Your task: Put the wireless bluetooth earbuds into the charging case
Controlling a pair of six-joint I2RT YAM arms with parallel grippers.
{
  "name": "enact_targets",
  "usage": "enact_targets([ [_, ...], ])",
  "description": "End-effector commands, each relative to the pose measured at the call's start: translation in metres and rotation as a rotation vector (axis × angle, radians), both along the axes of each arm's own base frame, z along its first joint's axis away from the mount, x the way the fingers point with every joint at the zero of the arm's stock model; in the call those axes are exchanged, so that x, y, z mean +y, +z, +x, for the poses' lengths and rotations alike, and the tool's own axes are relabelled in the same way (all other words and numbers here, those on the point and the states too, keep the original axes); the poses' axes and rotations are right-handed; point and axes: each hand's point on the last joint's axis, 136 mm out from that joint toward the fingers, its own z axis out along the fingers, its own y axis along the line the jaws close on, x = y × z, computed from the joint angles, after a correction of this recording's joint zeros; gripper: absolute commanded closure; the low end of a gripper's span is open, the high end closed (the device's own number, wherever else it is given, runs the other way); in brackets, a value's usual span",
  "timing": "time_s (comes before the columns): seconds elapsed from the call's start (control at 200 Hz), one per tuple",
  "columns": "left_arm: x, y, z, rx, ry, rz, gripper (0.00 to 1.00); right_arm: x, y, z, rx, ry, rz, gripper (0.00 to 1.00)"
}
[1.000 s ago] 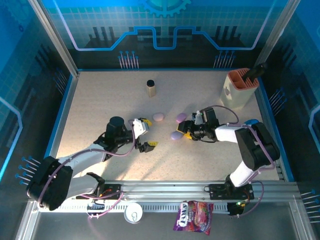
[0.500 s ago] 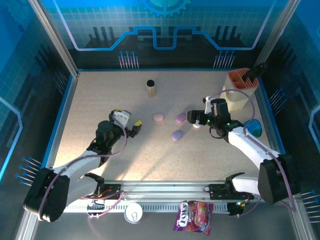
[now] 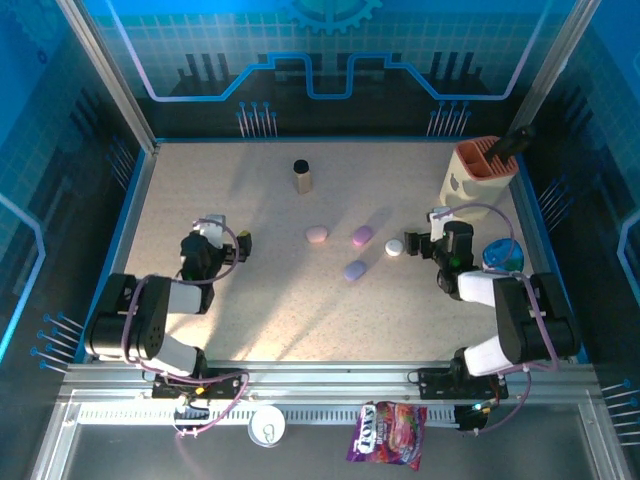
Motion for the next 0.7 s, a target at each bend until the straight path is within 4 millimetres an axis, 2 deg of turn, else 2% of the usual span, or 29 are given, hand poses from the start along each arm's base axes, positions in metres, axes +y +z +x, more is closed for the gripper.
enact_targets([
  [0.0, 0.006, 0.019, 0.020, -0.053, 0.040, -0.056, 0.01, 0.007, 0.025, 0.015, -0.164, 0.055, 0.026, 0.00],
  [0.205, 0.008, 0.020, 0.024, -0.051, 0.057, -0.050, 0.01, 0.000, 0.024, 0.015, -0.159, 0.023, 0.025, 0.00],
  [0.295, 0.002, 0.020, 0.026, -0.043, 0.019, -0.044, 0.01, 0.000, 0.024, 0.015, -0.161, 0.023, 0.025, 0.00],
  [0.69, -0.001, 0.020, 0.025, -0.041, 0.011, -0.039, 0.01, 0.005, 0.023, 0.014, -0.157, 0.047, 0.027, 0.00],
])
